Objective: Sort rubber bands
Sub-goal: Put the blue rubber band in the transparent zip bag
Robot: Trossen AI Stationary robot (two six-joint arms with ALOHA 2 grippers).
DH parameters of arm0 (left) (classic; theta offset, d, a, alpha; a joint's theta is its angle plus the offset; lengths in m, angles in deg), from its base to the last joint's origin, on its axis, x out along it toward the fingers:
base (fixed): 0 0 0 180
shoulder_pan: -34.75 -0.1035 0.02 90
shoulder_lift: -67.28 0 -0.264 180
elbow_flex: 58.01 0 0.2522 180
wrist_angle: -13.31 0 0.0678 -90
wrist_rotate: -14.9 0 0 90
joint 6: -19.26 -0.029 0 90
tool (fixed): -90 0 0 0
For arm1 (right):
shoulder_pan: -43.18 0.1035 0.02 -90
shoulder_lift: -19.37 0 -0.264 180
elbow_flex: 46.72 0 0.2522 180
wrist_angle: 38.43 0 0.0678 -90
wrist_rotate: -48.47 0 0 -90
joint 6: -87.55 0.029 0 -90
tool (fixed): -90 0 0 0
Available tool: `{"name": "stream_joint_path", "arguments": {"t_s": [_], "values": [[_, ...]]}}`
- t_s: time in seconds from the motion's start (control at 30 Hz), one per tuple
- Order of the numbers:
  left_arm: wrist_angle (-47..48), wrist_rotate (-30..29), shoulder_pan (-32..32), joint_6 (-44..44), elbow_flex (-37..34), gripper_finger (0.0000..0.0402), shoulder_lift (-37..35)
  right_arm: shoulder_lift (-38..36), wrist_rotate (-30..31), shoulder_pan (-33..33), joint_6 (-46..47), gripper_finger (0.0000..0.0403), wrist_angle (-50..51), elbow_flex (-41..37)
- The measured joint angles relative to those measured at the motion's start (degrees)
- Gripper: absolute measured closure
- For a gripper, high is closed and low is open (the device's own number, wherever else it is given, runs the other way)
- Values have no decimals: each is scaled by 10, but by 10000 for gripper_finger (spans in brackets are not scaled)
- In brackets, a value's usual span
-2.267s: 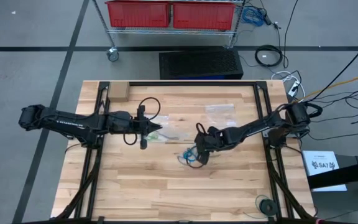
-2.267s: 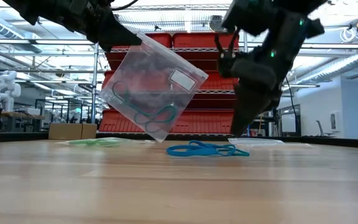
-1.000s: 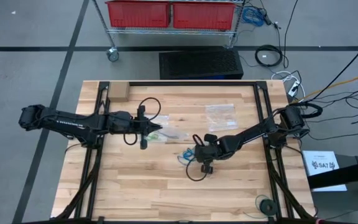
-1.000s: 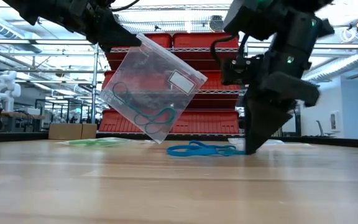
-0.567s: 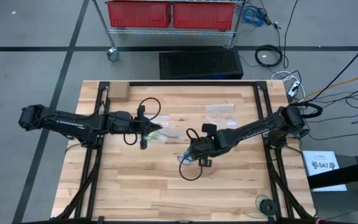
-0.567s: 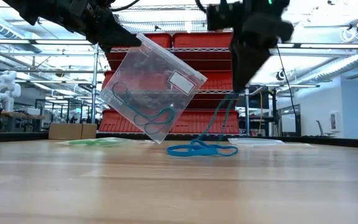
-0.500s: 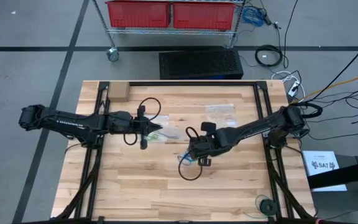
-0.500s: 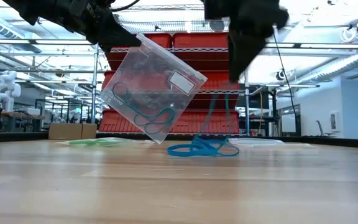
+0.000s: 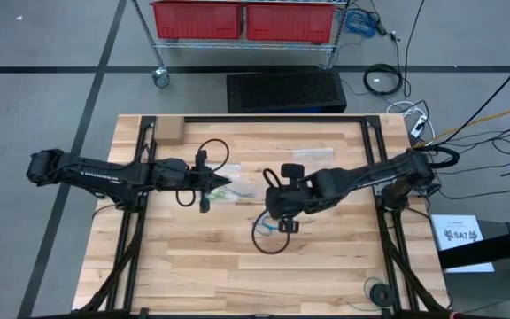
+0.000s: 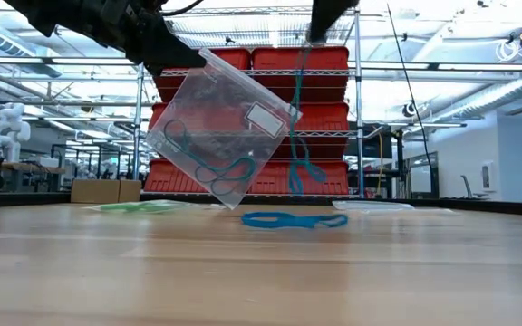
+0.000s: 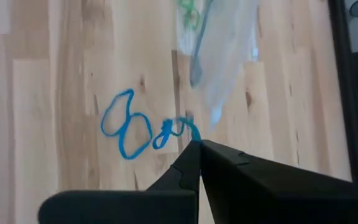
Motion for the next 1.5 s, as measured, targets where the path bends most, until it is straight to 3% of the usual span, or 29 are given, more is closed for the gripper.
{"name": "stream_joint_path", "arguments": {"t_s": [0.2, 0.37, 0.77, 1.0, 1.2, 1.5], "values": [[0, 0, 0, 0, 0, 402, 0, 0, 0, 0, 12, 403, 35, 63], [0, 0, 0, 0, 0, 402, 0, 3, -24, -5, 35, 403, 63, 65], [2, 0, 0, 0, 0, 402, 0, 9, -64, -34, 102, 403, 41, -148], [0, 0, 0, 0, 0, 402, 0, 10, -131, -49, 79, 403, -130, -248], [0, 0, 0, 1, 0, 402, 0, 9, -137, -71, 6, 403, -279, -250], [1, -2, 0, 0, 0, 402, 0, 9, -150, -90, -42, 403, -359, -250]]}}
